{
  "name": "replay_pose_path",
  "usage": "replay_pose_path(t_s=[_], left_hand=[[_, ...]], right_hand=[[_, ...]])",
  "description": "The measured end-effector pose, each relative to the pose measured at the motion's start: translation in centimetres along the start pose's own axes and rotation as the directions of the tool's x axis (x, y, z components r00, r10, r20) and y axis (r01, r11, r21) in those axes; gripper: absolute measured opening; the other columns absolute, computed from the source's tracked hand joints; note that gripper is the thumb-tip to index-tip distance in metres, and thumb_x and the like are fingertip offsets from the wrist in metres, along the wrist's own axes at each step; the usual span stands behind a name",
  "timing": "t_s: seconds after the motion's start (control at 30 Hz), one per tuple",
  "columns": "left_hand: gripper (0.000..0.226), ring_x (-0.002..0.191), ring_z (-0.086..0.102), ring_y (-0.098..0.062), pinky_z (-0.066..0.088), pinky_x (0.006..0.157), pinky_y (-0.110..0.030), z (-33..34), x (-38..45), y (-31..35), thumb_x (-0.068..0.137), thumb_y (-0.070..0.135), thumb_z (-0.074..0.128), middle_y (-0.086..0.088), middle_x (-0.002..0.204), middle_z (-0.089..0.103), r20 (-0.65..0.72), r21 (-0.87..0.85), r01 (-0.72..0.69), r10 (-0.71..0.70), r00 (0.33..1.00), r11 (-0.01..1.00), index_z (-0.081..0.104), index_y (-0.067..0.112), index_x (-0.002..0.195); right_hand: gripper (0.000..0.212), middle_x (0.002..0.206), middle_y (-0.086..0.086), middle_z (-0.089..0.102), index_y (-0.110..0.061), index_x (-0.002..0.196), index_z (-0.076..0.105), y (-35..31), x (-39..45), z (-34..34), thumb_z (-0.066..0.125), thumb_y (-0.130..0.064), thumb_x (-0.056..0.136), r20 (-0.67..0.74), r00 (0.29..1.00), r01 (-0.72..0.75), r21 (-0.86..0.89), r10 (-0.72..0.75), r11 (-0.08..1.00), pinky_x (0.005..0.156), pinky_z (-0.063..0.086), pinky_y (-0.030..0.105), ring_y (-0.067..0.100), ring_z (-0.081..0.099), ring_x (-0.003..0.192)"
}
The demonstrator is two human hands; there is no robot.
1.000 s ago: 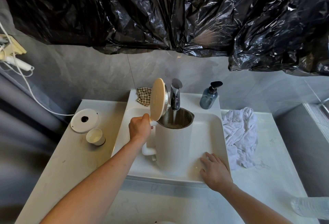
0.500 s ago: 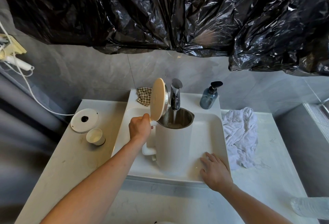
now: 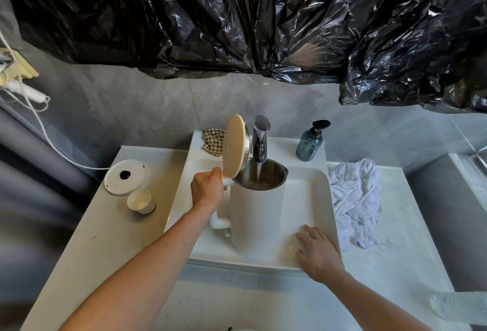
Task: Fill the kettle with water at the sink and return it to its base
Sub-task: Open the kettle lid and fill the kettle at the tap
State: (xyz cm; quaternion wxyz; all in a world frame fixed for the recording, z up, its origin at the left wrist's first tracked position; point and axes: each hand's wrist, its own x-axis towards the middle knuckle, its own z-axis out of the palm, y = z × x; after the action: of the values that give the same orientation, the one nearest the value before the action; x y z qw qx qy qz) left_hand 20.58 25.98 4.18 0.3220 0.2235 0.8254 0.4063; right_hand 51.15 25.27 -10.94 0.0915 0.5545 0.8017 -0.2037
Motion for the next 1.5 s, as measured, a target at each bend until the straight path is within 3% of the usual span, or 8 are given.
replay_pose_path(t_s=[0.13, 0.27, 0.4, 0.67, 0.87, 1.23, 1.4, 1.5], left_hand=[[0.042, 0.063, 0.058, -0.017, 0.033, 0.054, -0.025, 0.0, -0.1, 0.1, 0.1, 0.024, 0.043, -0.014, 0.082, 0.074, 0.007, 0.007, -0.005, 0.005, 1.0, 1.0, 0.073, -0.003, 0.088], [0.043, 0.062, 0.056, -0.015, 0.032, 0.053, -0.025, -0.2, 0.0, 0.2, 0.098, 0.023, 0.044, -0.011, 0.075, 0.072, 0.016, 0.002, 0.005, -0.005, 1.0, 1.0, 0.074, -0.005, 0.086], [0.043, 0.061, 0.057, -0.015, 0.031, 0.053, -0.024, -0.1, 0.1, 0.1, 0.099, 0.024, 0.043, -0.011, 0.076, 0.072, 0.012, 0.011, 0.004, -0.004, 1.0, 1.0, 0.073, -0.004, 0.084], [0.041, 0.058, 0.059, -0.014, 0.036, 0.056, -0.025, -0.2, 0.7, -0.1, 0.099, 0.018, 0.044, -0.01, 0.07, 0.072, 0.027, 0.029, -0.03, 0.03, 0.999, 0.999, 0.073, -0.005, 0.083], [0.04, 0.058, 0.058, -0.011, 0.037, 0.057, -0.026, -0.2, 1.2, -0.2, 0.096, 0.018, 0.046, -0.008, 0.066, 0.07, 0.023, -0.001, -0.024, 0.024, 0.999, 1.0, 0.073, -0.003, 0.076], [0.042, 0.057, 0.061, -0.011, 0.034, 0.055, -0.023, -0.2, 1.3, -0.3, 0.099, 0.018, 0.045, -0.001, 0.061, 0.066, 0.04, 0.005, -0.052, 0.052, 0.998, 0.999, 0.069, 0.003, 0.068], [0.041, 0.059, 0.059, -0.01, 0.038, 0.056, -0.026, -0.3, 1.3, -0.2, 0.096, 0.017, 0.047, 0.001, 0.056, 0.066, 0.027, -0.002, -0.038, 0.038, 0.999, 0.999, 0.073, -0.004, 0.072], [0.041, 0.063, 0.062, -0.013, 0.044, 0.062, -0.029, -0.3, 1.2, -0.2, 0.097, 0.019, 0.047, 0.004, 0.056, 0.065, 0.03, -0.008, -0.028, 0.028, 0.999, 1.0, 0.071, -0.003, 0.071]], right_hand=[[0.045, 0.153, -0.003, 0.052, -0.025, 0.137, 0.06, -0.9, 0.5, -1.6, 0.055, -0.038, 0.095, 0.001, 0.997, -0.071, 0.194, 0.072, 0.978, 0.114, 0.038, 0.036, 0.021, 0.05, 0.139], [0.036, 0.136, -0.002, 0.064, -0.03, 0.135, 0.064, -2.7, 2.4, -5.6, 0.058, -0.035, 0.1, -0.088, 0.971, -0.12, 0.628, 0.224, 0.769, 0.095, 0.045, 0.03, 0.018, 0.064, 0.114], [0.03, 0.127, -0.012, 0.07, -0.03, 0.13, 0.067, -5.2, 5.2, -10.7, 0.055, -0.035, 0.103, -0.175, 0.964, 0.024, 0.808, 0.202, 0.589, 0.111, 0.047, 0.038, 0.006, 0.064, 0.119], [0.038, 0.109, -0.028, 0.075, -0.059, 0.119, 0.065, -6.1, 9.1, -14.4, 0.055, -0.075, 0.086, -0.198, 0.973, 0.056, 0.702, 0.118, 0.71, 0.1, 0.056, 0.045, 0.004, 0.072, 0.106], [0.026, 0.104, -0.015, 0.078, -0.032, 0.121, 0.074, -8.4, 8.0, -15.2, 0.063, -0.026, 0.099, -0.179, 0.974, 0.058, 0.792, 0.14, 0.607, 0.096, 0.06, 0.044, 0.001, 0.075, 0.09], [0.032, 0.113, -0.025, 0.073, -0.052, 0.119, 0.065, -8.8, 9.9, -17.8, 0.058, -0.042, 0.089, -0.258, 0.961, 0.128, 0.735, 0.1, 0.666, 0.094, 0.059, 0.05, 0.006, 0.072, 0.101], [0.039, 0.134, -0.013, 0.064, -0.03, 0.137, 0.063, -10.8, 11.1, -21.2, 0.06, -0.02, 0.099, -0.434, 0.899, 0.285, 0.686, 0.062, 0.67, 0.085, 0.051, 0.008, -0.003, 0.062, 0.111], [0.041, 0.143, -0.011, 0.059, -0.031, 0.14, 0.062, -11.6, 12.1, -22.4, 0.059, -0.022, 0.101, -0.471, 0.88, 0.35, 0.568, -0.054, 0.745, 0.1, 0.05, 0.02, 0.004, 0.057, 0.125]])
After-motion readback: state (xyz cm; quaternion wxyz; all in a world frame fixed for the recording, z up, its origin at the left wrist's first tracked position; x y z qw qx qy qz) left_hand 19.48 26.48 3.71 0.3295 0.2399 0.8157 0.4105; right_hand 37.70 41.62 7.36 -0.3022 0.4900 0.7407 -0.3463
